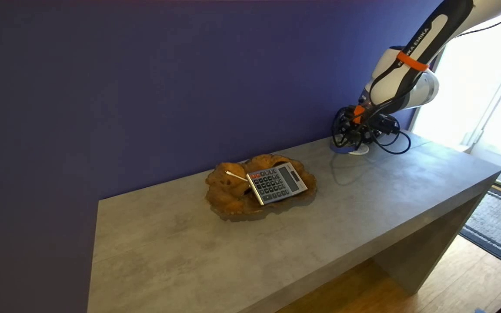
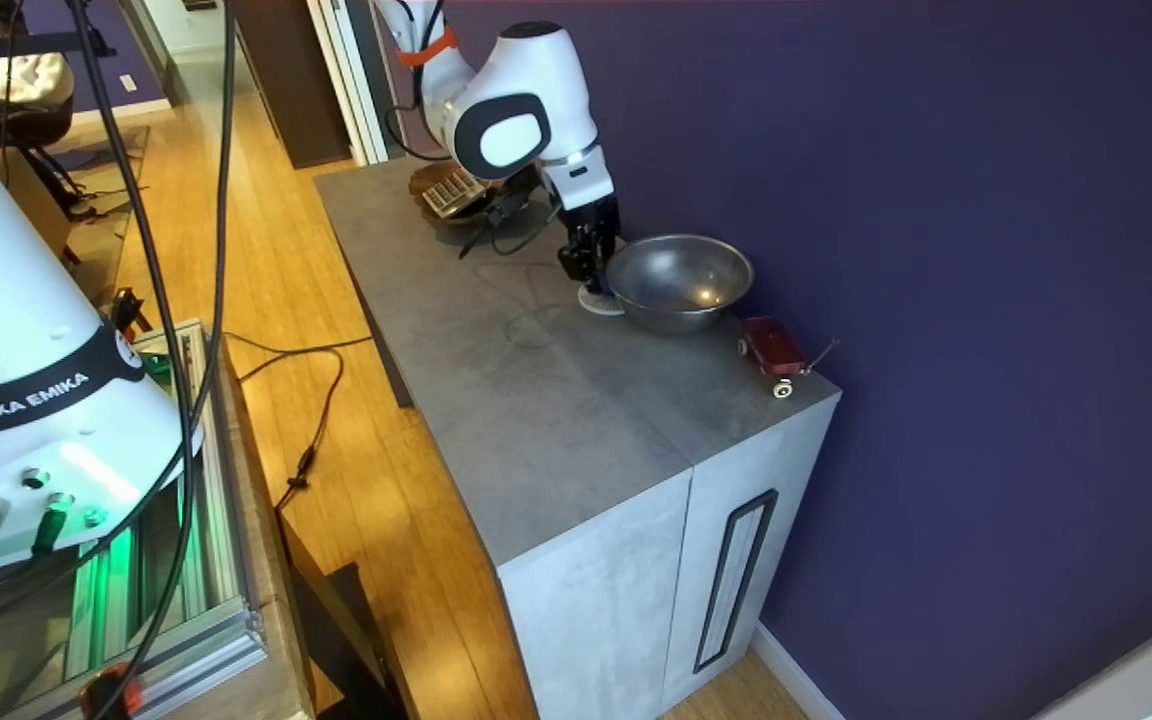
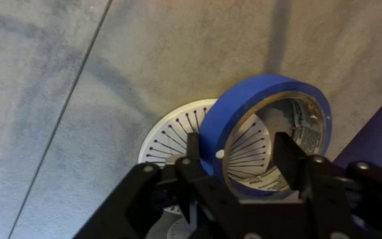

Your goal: Move the blue tape to the left

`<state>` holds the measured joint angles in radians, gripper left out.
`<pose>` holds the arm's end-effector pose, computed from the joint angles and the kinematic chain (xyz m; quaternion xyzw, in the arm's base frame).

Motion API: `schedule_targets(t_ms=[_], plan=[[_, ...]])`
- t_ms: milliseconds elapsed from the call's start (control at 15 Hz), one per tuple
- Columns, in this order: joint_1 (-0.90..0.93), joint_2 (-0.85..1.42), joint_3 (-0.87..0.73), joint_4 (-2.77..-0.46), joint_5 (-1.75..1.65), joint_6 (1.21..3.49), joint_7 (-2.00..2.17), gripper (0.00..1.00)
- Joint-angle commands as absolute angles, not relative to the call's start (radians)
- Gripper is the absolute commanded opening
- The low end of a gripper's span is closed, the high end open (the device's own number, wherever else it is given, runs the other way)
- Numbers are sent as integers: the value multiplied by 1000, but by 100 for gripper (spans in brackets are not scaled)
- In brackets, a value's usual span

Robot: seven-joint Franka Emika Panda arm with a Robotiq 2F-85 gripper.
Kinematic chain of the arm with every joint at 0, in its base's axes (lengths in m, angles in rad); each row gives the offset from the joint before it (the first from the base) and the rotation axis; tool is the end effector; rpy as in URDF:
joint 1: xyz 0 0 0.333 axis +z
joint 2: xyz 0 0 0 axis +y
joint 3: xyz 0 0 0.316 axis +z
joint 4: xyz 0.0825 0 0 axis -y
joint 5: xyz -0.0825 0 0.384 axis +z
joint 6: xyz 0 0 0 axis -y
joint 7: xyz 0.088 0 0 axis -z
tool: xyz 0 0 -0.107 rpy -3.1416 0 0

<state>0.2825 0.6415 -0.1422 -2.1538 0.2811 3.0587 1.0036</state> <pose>0.5726 0.0573 0.1275 -0.8441 0.5180 -0.1214 0.0668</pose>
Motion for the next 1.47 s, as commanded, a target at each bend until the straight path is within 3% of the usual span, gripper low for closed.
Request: schedule_targets(t_ms=[0,267,333,733,1067,1133,1400], plan=[[397,607,-248,-2162,269,2996,1067,30],[491,601,-349,-2153,193,2845,1147,2],[479,587,-334,-2155,173,2815,1143,0],[358,400,-115,-2253,130,2824,935,3],[252,373,106,-2222,218,2722,698,3],[305,394,38,-2217,170,2766,803,12],[277,389,87,-2217,197,2741,728,12]])
